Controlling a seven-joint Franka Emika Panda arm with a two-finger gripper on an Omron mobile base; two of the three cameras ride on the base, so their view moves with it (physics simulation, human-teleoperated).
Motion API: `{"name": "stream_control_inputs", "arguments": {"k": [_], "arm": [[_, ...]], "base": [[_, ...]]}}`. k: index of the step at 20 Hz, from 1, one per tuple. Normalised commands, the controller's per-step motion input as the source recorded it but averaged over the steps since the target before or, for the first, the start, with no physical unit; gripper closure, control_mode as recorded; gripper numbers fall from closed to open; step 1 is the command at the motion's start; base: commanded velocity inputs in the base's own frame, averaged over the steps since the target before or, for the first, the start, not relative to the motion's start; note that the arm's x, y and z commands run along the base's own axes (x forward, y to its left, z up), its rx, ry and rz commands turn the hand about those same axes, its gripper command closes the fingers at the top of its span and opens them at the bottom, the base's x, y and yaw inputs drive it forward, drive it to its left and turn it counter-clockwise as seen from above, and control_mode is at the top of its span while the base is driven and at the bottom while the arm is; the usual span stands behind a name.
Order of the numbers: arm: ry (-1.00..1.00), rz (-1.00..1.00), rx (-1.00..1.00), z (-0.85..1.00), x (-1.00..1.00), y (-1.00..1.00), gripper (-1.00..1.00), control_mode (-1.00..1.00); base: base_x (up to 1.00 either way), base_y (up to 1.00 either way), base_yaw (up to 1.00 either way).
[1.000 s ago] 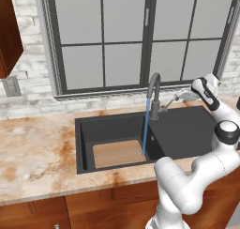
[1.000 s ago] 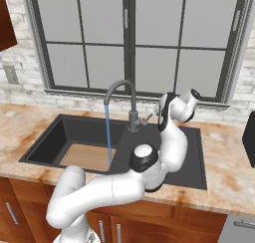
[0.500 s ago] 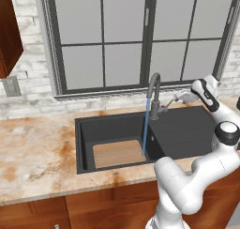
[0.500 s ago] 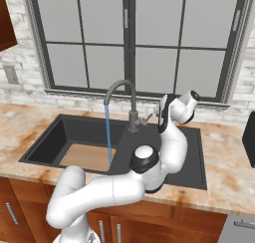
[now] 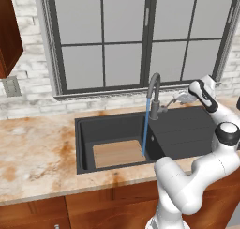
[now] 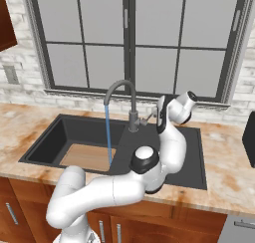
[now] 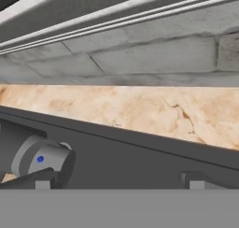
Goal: Turn on the sink faucet with hot water and rinse the cutting board for ten seconds, then turn off the faucet. Push the cutting board to reach the water if necessary.
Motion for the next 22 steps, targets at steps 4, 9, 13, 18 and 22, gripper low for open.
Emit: {"name": "stream_control_inputs", "arguments": {"k": [4, 9, 13, 18, 22], "arm": [[0.00, 0.00, 0.00, -0.03, 0.00, 0.07, -1.00, -1.00], [0.00, 0.00, 0.00, -0.06, 0.00, 0.07, -1.00, -1.00], [0.00, 0.00, 0.00, -0.05, 0.00, 0.00, -1.00, -1.00], [0.00, 0.00, 0.00, -0.08, -0.01, 0.00, -1.00, -1.00], [0.00, 0.00, 0.00, -0.04, -0.02, 0.00, -1.00, -1.00]], "base": [[0.00, 0.00, 0.00], [0.00, 0.00, 0.00], [0.00, 0.00, 0.00], [0.00, 0.00, 0.00], [0.00, 0.00, 0.00]]}}
